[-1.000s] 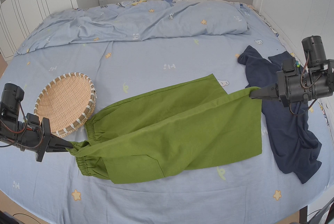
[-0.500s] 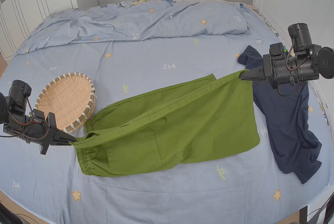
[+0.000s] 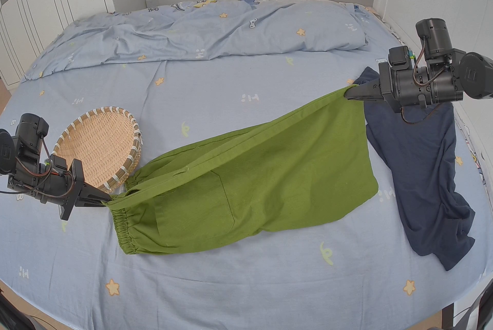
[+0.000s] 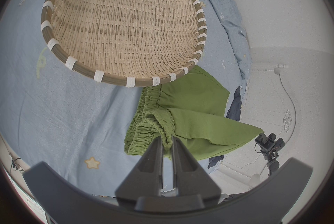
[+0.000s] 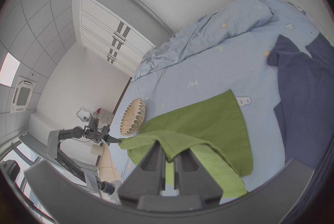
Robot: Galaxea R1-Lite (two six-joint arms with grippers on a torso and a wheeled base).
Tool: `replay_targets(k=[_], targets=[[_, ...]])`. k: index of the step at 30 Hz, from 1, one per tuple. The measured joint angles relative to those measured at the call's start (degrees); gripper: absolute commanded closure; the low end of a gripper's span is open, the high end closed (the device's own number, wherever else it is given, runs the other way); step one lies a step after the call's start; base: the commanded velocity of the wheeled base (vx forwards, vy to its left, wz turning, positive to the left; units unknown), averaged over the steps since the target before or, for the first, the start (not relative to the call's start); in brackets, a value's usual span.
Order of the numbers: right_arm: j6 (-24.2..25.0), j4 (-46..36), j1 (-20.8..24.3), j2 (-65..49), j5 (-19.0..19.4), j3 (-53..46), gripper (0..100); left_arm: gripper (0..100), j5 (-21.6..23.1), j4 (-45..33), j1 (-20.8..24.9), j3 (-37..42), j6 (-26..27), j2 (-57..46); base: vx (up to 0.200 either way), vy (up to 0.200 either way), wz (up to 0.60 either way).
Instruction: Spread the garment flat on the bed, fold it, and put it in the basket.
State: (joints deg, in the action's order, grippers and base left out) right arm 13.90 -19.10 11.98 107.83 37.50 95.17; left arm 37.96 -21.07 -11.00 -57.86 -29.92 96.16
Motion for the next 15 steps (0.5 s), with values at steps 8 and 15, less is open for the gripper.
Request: replay_targets(k=[8, 15], targets=[[0.0, -1.7, 0.4, 2.3, 0.0, 4.0, 100, 100, 0.0, -1.8, 0.5, -3.9, -0.6, 0.3, 0.000, 0.000, 0.00], [-1.5, -1.5, 0.2, 4.0, 0.0, 5.4, 100, 100, 0.0, -1.3, 0.6, -5.2, -0.5, 2.0, 0.000, 0.000, 0.00]])
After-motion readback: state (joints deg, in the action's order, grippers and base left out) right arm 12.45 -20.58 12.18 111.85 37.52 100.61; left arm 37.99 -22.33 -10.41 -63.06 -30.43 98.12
